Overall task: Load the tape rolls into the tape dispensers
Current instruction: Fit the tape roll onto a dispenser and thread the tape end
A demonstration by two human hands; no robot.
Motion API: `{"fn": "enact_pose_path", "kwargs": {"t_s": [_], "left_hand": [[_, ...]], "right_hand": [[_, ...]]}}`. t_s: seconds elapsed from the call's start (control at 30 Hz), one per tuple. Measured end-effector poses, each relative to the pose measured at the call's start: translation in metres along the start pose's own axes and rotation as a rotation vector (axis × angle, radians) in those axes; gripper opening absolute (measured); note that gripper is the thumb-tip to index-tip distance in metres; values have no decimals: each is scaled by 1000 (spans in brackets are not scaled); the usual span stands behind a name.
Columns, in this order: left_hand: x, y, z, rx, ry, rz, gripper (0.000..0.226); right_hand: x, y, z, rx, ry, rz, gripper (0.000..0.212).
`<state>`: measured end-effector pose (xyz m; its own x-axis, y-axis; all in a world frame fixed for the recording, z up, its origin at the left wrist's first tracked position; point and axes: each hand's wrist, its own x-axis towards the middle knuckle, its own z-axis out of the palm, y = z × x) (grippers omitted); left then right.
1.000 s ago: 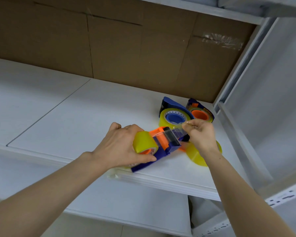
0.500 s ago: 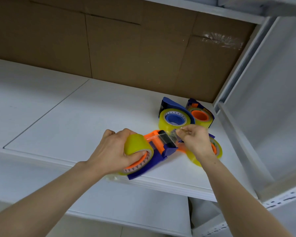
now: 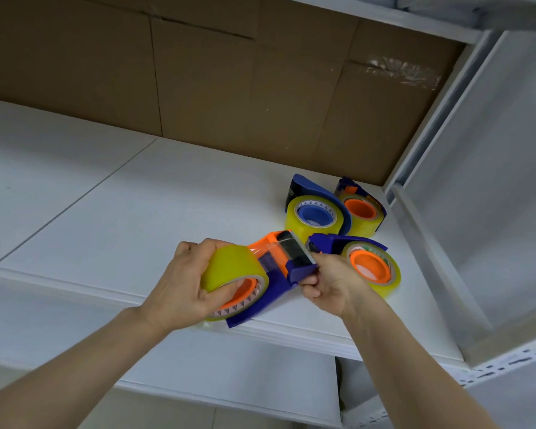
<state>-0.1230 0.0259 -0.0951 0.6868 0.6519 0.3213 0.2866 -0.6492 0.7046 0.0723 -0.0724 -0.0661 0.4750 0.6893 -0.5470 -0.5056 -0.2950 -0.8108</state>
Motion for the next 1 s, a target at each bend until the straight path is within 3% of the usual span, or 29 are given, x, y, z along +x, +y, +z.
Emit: {"fn": "enact_pose_path", "kwargs": {"t_s": [0.23,0.3,0.37,0.5,0.57,0.73,0.87,1.0], "left_hand": [[-1,-1,0,11,44,10,60],[-2,-2,-1,2,58,4,60],[-2,-1,-1,18,29,0,62],[2,2,-2,51,2,-2,66],[2,4,-2,58,7,-4,65],[2,5,0,94,17,-2,71],[3,7,1,145,26,-7,81],[5,9,2,180,40,-24,86]], "right_hand": [[-2,11,7,95,-274,178,42],[-2,16,5,111,-284,219,38],[-2,9,1,-26,-145,91,26],[-9,-23,-10,-631,233,-362,18],[-12,-29,-7,-588,247,-445,16],[-11,-25,20,-529,127,-353,25],[-3,-26,23,-380,199,-344,21],[0,-16,18,-249,90,-236,15]]}}
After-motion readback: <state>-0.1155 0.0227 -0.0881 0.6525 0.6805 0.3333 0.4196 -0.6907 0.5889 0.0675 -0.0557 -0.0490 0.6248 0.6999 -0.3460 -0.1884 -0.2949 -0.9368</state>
